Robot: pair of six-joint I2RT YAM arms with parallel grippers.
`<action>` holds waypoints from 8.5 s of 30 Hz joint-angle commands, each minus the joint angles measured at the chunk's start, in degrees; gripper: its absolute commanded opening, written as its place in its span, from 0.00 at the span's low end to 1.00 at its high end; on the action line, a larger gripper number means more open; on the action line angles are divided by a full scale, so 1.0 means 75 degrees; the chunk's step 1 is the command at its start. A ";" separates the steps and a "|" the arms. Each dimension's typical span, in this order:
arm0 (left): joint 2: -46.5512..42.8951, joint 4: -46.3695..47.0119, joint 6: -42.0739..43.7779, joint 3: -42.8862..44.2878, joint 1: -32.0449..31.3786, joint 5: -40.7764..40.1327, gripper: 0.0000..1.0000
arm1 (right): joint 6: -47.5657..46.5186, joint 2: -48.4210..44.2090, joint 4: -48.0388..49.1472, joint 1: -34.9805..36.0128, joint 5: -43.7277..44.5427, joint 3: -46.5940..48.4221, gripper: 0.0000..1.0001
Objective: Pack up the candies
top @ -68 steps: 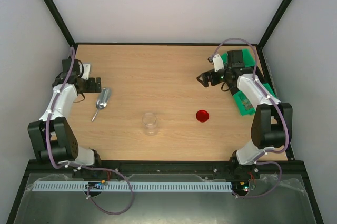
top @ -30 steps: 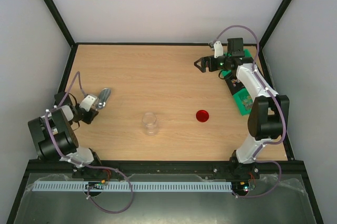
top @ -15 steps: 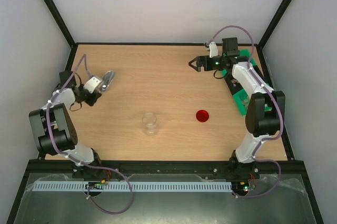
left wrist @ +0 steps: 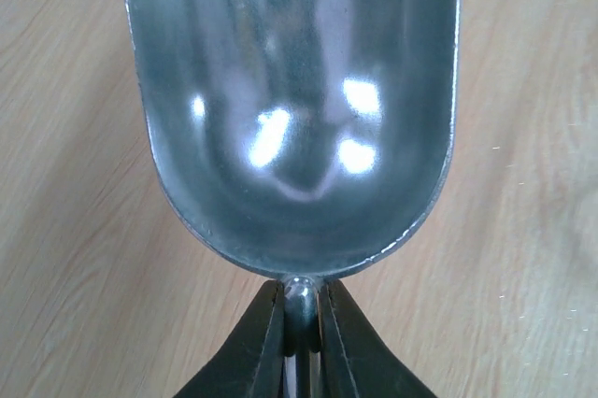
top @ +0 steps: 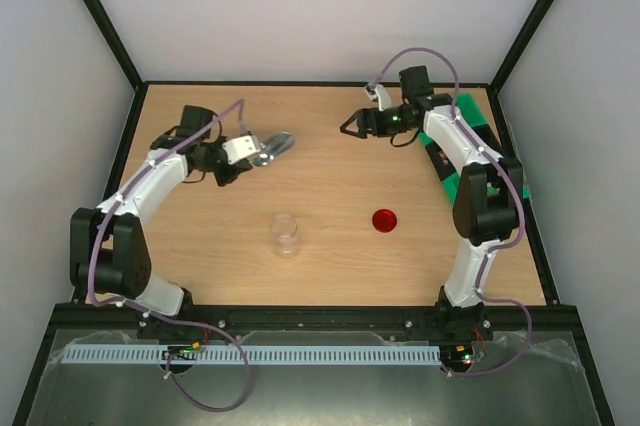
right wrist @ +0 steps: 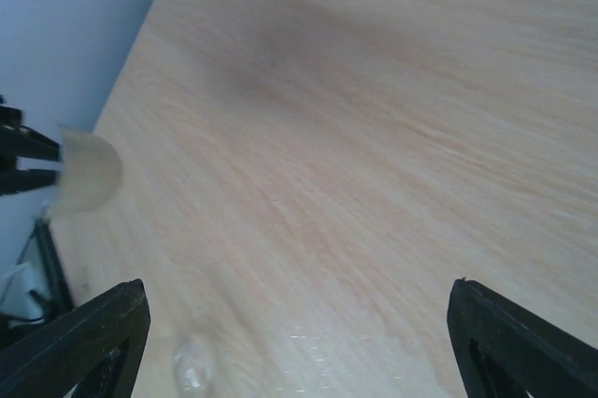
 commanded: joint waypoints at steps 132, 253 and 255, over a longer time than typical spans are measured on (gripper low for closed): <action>-0.1760 0.1633 -0.1174 -0.1150 -0.0898 0.1568 0.02 | -0.2737 0.1264 -0.3686 -0.1698 -0.0415 0.2441 0.84; -0.1320 0.1701 -0.2583 -0.0677 -0.0372 0.0087 0.02 | 0.0671 0.0191 0.1957 0.0175 0.1057 -0.1905 0.01; -0.1326 0.1752 -0.2648 -0.0672 -0.0378 0.0041 0.02 | 0.1065 0.0110 0.2250 0.0242 0.1499 -0.1989 0.01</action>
